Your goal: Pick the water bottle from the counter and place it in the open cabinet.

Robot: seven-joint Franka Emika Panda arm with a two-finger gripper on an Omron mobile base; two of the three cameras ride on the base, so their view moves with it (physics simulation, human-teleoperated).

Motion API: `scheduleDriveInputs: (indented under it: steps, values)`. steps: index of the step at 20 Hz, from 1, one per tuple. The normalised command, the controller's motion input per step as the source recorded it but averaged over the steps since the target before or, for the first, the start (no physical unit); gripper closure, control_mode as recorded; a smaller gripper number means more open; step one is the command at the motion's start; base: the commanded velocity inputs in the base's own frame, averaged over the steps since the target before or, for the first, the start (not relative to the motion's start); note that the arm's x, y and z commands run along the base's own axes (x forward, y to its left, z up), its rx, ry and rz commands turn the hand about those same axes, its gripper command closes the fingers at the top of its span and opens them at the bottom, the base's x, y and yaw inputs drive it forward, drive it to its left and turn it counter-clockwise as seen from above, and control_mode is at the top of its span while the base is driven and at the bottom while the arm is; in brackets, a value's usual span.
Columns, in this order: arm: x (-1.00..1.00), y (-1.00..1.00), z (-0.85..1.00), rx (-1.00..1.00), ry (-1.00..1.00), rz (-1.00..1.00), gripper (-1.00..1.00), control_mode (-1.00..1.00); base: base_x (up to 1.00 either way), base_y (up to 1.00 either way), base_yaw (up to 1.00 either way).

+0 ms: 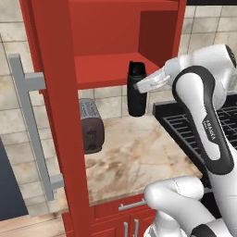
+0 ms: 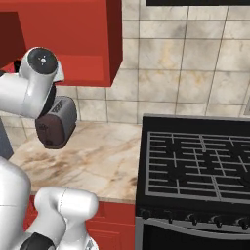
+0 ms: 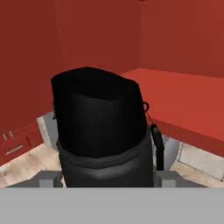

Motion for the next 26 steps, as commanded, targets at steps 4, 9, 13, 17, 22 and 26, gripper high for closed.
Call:
scheduleDriveInputs:
  steps: [4,9,13,17,22,26]
  values:
    - [0.47,0.09,0.2,0.0,-0.03,-0.24,1.0,-1.0,0.0,0.0,0.0]
    - [0.43,0.13,0.16,0.0,-0.04,-0.2,1.0,-1.0,0.0,0.0,0.0]
    - [0.49,0.14,0.11,0.0,-0.01,-0.17,1.0,-1.0,0.0,0.0,0.0]
    - [0.33,0.15,0.28,0.0,-0.01,-0.16,1.0,-1.0,0.0,0.0,0.0]
    - [0.24,0.1,0.36,0.0,0.0,-0.15,1.0,-1.0,0.0,0.0,0.0]
    - [0.32,0.03,0.31,0.0,0.0,-0.14,1.0,-1.0,0.0,0.0,0.0]
